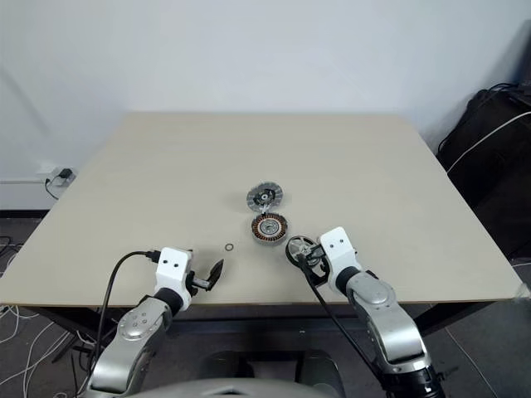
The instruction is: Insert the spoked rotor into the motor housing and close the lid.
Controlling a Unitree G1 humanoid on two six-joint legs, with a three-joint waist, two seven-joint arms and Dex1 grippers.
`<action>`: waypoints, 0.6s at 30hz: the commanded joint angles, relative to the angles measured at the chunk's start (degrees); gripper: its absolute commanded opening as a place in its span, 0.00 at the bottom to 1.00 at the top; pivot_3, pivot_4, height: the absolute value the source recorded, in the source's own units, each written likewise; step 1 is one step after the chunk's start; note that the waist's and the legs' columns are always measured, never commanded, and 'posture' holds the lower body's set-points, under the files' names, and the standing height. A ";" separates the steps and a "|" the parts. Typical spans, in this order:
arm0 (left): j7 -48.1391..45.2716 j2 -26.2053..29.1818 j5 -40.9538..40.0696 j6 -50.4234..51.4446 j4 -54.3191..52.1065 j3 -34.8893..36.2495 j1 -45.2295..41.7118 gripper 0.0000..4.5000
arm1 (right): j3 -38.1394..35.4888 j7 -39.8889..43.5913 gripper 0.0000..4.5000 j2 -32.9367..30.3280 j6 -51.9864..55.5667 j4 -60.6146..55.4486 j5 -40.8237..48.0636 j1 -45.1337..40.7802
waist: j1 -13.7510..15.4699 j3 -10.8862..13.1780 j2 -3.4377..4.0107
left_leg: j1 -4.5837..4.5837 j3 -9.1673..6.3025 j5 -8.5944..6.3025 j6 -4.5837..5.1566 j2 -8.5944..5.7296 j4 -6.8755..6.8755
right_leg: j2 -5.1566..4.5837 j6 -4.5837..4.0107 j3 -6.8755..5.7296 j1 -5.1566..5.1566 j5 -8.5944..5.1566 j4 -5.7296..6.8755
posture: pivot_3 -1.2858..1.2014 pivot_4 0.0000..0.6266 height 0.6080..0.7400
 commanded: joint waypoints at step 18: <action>0.99 -0.60 0.36 -0.10 -0.59 0.84 -1.56 0.99 | -1.16 -1.51 1.00 0.97 0.38 -3.01 0.21 -0.68 | 0.01 0.04 0.01 | -0.01 0.00 0.00 0.00 0.00 0.00 | 0.00 0.00 0.00 -0.01 0.00 0.00 | 0.52 0.00 1.00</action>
